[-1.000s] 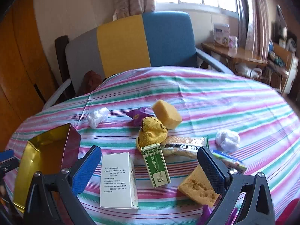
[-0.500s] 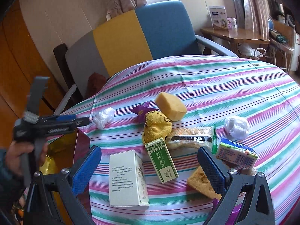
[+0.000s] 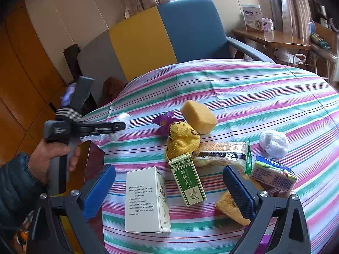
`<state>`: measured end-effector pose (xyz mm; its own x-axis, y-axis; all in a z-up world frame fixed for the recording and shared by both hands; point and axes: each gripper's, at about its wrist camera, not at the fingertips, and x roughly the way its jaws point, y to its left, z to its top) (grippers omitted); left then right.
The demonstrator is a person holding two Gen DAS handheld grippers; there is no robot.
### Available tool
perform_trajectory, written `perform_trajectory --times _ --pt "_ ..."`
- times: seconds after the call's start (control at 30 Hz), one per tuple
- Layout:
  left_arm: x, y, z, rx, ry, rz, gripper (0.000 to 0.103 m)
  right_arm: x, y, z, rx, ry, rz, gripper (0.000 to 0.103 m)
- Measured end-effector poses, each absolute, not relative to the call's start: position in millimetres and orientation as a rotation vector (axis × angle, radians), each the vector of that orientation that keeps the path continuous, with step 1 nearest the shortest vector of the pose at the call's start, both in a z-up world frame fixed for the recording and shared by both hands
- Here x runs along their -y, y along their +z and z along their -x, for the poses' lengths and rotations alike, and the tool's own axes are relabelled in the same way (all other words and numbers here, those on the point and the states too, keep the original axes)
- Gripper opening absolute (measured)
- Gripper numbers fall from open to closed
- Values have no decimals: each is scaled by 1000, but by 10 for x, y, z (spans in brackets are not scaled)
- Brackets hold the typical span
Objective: Organize objects
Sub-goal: 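Grasp the white tissue ball with the left tool, then carry the tissue ball over the gold tray and open the left tool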
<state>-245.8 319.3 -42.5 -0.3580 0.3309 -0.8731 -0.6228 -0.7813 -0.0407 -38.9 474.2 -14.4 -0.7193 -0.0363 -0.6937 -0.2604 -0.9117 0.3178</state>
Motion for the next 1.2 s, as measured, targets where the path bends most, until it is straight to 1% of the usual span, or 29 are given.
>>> perform_trajectory --times 0.07,0.13,0.2,0.27,0.3,0.37,0.43,0.57,0.63,0.83,0.9,0.93,1.2 --pt "-3013 -273 2259 -345 2162 1271 35 -4739 -159 395 -612 2734 1132 97" --pt "-2854 -149 2089 -319 2170 1247 35 -4726 -170 402 -600 2736 1144 97" --pt "-2693 -37 1941 -301 2181 1235 35 -4697 -192 415 -586 2738 1165 94" --pt "-2538 51 1799 -275 2195 1229 35 -4663 -222 431 -578 2741 1194 86" --pt "-2433 84 1727 -259 2203 1231 35 -4640 -247 447 -570 2742 1219 84" --pt "-2197 127 1599 -221 2223 1234 35 -4582 -298 476 -558 2750 1270 77" --pt "-1936 144 1471 -183 2255 1242 35 -4495 -345 503 -527 2763 1320 75" --pt "-1469 72 1279 -137 2326 1276 35 -4319 -434 547 -474 2792 1408 75" --pt "-1166 35 1225 -83 2369 1310 35 -4254 -477 574 -439 2791 1434 75" --pt "-349 -142 1297 51 2508 1409 35 -4141 -624 690 -377 2757 1521 74" --pt "-191 -190 1389 49 2538 1425 35 -4102 -662 714 -329 2745 1541 63" --pt "-142 -214 1439 48 2546 1434 35 -4088 -674 720 -303 2739 1543 53" --pt "-154 -486 1920 15 2549 1481 36 -4004 -690 705 -181 2757 1537 51"
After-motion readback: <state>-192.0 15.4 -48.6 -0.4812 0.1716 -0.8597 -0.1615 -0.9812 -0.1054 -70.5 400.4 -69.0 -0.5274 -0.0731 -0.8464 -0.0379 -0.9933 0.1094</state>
